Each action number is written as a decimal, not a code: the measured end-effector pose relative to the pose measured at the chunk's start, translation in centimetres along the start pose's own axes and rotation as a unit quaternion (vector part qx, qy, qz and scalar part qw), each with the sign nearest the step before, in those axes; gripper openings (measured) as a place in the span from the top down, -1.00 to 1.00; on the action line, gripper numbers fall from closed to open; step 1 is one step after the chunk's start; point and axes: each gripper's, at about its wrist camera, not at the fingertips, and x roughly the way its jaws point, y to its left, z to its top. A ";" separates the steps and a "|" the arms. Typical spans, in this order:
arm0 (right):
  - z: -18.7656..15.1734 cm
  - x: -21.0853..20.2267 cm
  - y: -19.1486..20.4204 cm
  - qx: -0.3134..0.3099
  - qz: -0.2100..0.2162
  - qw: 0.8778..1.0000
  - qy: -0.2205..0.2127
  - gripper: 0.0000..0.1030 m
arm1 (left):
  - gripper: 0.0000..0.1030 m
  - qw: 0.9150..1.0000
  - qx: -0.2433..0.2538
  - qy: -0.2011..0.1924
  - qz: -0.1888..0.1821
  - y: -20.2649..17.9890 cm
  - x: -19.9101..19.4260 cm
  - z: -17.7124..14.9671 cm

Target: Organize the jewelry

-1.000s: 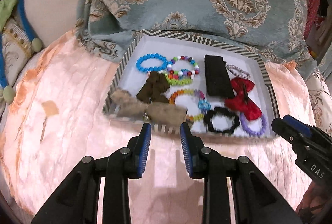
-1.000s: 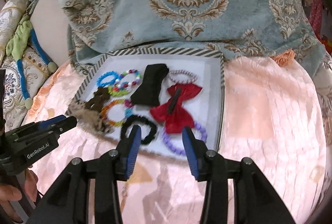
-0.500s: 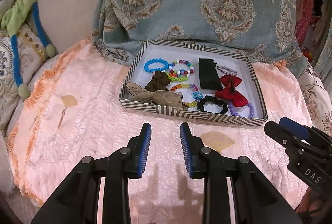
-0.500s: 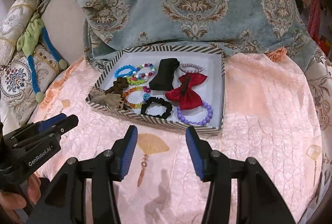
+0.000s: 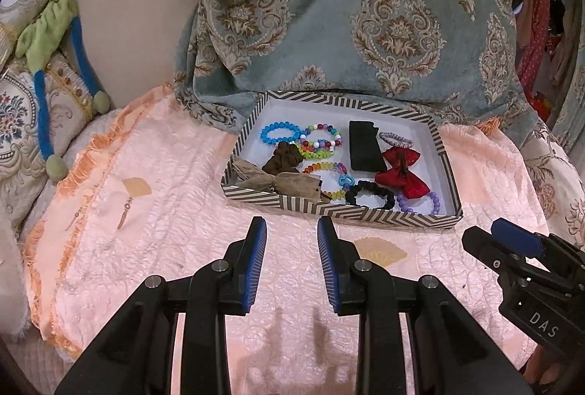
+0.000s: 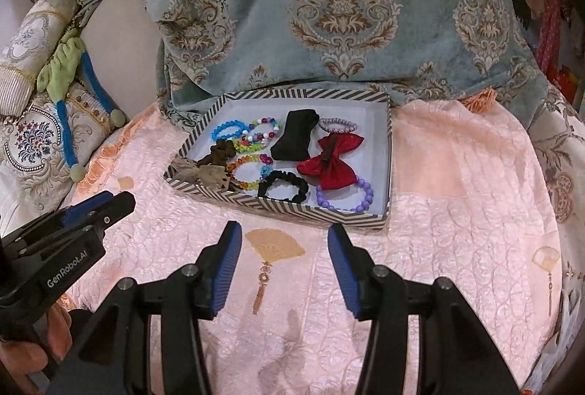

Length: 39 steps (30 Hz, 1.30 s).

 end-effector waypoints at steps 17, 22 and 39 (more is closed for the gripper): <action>0.8 -2.0 0.9 -0.015 -0.008 0.999 -0.028 -0.07 | 0.76 1.000 0.000 -0.031 0.006 -0.1 -2.1 0.7; 1.0 -2.6 1.2 -0.020 -0.007 0.999 -0.034 -0.07 | 0.76 0.999 0.001 -0.039 0.007 -0.2 -2.7 0.8; 1.2 -3.2 1.9 -0.031 -0.013 0.998 -0.045 -0.09 | 0.76 0.999 -0.006 -0.044 0.009 0.1 -3.2 1.0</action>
